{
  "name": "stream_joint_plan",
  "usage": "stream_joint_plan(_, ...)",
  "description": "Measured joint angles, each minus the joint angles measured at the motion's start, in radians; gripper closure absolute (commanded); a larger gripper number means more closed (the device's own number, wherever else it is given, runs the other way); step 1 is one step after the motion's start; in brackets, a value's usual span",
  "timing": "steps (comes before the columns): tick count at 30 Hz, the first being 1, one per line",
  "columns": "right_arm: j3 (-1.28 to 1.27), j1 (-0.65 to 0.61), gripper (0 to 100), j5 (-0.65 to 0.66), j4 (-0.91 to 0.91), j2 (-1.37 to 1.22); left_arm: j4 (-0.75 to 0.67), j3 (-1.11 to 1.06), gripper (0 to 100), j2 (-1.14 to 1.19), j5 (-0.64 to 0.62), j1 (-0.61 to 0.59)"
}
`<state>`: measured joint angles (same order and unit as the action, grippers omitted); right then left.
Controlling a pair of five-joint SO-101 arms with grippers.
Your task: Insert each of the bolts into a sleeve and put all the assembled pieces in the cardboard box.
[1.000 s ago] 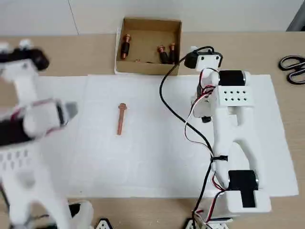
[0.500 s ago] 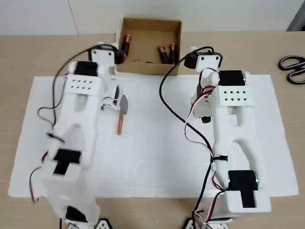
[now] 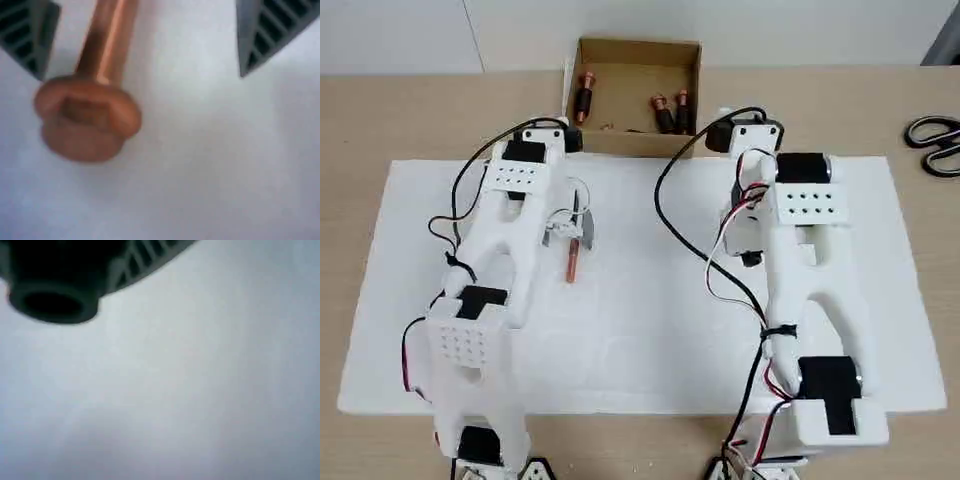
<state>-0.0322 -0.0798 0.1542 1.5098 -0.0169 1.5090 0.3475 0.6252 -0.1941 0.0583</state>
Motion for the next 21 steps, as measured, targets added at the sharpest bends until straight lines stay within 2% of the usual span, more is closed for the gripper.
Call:
stream_joint_plan(13, -0.005, 0.000, 99.4, 0.000, 0.000, 0.000, -0.040, 0.000, 100, 0.000, -0.003, 0.014)
stream_joint_plan(21, -0.005, 0.000, 99.4, 0.000, 0.000, 0.000, -0.023, 0.008, 99, 0.000, -0.005, 0.014)
